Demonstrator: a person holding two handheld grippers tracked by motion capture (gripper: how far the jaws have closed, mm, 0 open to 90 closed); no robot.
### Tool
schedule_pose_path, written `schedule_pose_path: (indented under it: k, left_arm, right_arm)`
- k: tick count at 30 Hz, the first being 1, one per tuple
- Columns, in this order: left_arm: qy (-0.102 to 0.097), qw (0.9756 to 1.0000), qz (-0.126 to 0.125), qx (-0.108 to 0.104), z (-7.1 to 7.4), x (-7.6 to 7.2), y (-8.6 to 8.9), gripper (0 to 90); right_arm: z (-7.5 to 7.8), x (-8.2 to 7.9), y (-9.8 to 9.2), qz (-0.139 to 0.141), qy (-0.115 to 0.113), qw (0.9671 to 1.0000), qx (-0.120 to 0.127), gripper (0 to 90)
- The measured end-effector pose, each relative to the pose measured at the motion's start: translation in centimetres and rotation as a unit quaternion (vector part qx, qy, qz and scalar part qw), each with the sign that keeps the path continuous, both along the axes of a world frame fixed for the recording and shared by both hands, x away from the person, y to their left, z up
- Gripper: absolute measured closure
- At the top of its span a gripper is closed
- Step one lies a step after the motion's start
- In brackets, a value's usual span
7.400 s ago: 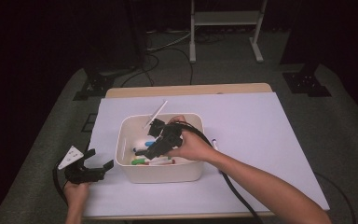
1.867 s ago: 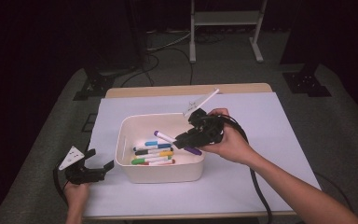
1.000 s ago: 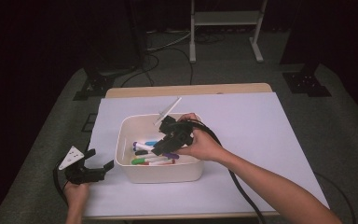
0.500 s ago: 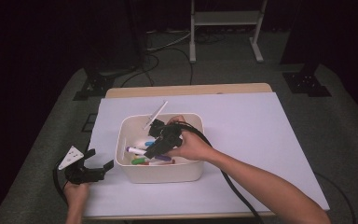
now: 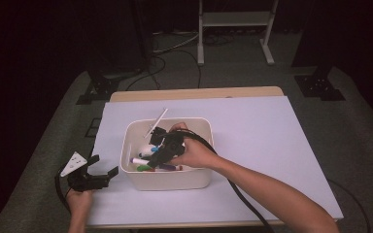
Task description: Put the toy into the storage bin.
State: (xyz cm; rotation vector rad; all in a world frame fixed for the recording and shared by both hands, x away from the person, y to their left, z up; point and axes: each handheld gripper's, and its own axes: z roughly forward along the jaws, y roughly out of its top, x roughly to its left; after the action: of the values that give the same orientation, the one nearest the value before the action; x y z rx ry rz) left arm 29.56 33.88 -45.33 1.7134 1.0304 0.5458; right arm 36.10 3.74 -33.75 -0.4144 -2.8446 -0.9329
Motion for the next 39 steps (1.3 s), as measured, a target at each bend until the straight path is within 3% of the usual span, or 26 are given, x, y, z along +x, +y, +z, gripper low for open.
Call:
schedule_pose_path:
  k: [10, 23, 39]
  left_arm:
    - [-0.001, 1.0000, -0.001, 0.001, 0.0, 0.0, 0.0, 0.0]
    - [-0.002, 1.0000, 0.000, 0.006, 0.0, 0.0, -0.1, 0.0]
    - [-0.001, 1.0000, 0.000, 0.006, 0.0, -0.1, -0.1, 0.0]
  right_arm:
    - [0.6, 0.1, -0.7, -0.004, 0.004, 1.0000, 0.003, 61.1]
    - [2.8, 1.1, -6.0, -0.049, 0.006, 0.9975, 0.051, 56.4]
    - [4.0, 1.4, -12.0, -0.102, -0.002, 0.9921, 0.073, 54.5]
